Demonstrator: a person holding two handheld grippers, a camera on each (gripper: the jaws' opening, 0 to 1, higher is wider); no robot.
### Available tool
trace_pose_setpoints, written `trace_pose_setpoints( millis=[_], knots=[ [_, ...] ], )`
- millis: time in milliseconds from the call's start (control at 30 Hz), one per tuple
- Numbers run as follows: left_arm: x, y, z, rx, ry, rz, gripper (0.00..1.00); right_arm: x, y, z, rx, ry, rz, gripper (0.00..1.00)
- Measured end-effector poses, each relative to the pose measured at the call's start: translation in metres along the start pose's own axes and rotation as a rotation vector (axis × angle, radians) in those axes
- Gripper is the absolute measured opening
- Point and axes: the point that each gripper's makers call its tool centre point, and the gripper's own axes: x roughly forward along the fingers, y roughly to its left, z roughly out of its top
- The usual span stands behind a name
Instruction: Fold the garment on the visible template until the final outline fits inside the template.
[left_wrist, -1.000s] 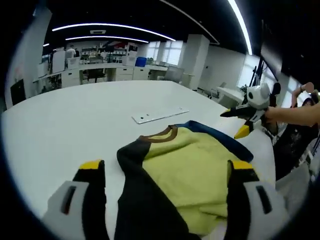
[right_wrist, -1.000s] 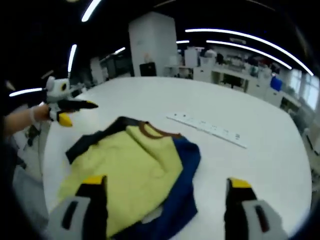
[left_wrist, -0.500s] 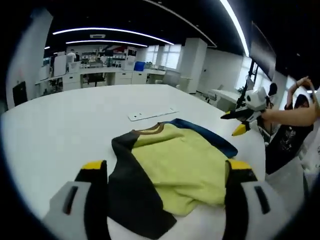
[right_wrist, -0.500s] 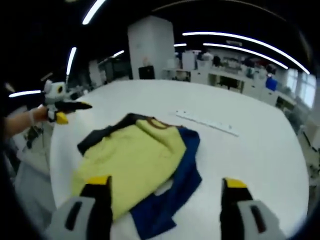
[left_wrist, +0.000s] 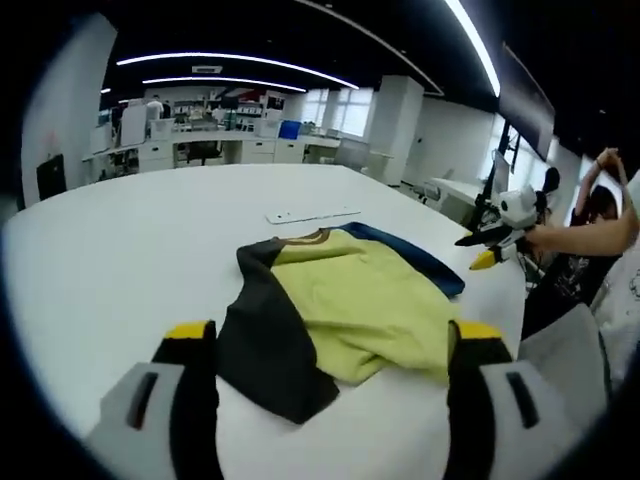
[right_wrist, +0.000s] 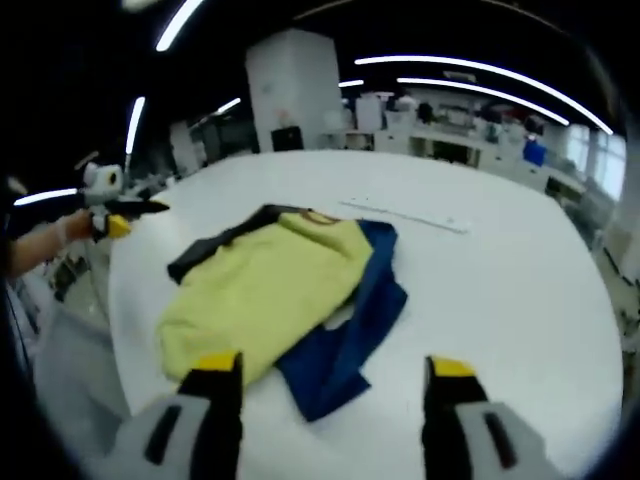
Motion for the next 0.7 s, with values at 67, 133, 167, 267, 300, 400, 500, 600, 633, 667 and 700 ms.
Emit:
trace_pose_setpoints(
  millis=[67,133,167,267,300,400,500,600,633,667,700],
  knots=[
    [-0.006,-0.002,-0.003,-0.007,-0.005,0.007,0.93,0.002,0.001,-0.006,0.004,0.002,0.006,0.57],
    [-0.011,-0.004,-0.005,-0.011,-0.008,0.010,0.93,0.003,0.006,-0.011,0.010,0.008,0.012,0.50],
    [-0.012,-0.005,-0.006,-0.013,-0.008,0.011,0.93,0.004,0.008,-0.016,0.017,0.016,0.013,0.46],
    [-0.019,-0.009,-0.009,-0.014,-0.010,0.016,0.92,0.008,0.004,-0.024,0.045,0.025,0.014,0.39],
    [-0.020,-0.007,-0.008,-0.019,-0.011,0.018,0.92,0.009,0.005,-0.027,0.065,0.026,0.018,0.37],
    [-0.024,-0.009,-0.008,-0.029,-0.023,0.021,0.91,0.011,0.005,-0.031,0.091,0.029,0.028,0.28],
    [-0.027,-0.011,-0.009,-0.035,-0.030,0.029,0.91,0.015,0.007,-0.039,0.100,0.059,0.036,0.18],
    [-0.026,-0.015,-0.010,-0.057,-0.042,0.026,0.90,0.017,0.007,-0.048,0.119,0.077,0.041,0.11],
    [-0.026,-0.013,-0.010,-0.057,-0.041,0.027,0.90,0.017,0.008,-0.049,0.122,0.077,0.044,0.09],
    [-0.025,-0.014,-0.012,-0.055,-0.037,0.028,0.90,0.015,0.010,-0.048,0.116,0.082,0.040,0.01],
    [-0.026,-0.014,-0.013,-0.054,-0.036,0.029,0.90,0.014,0.008,-0.046,0.108,0.078,0.033,0.00]
  ],
)
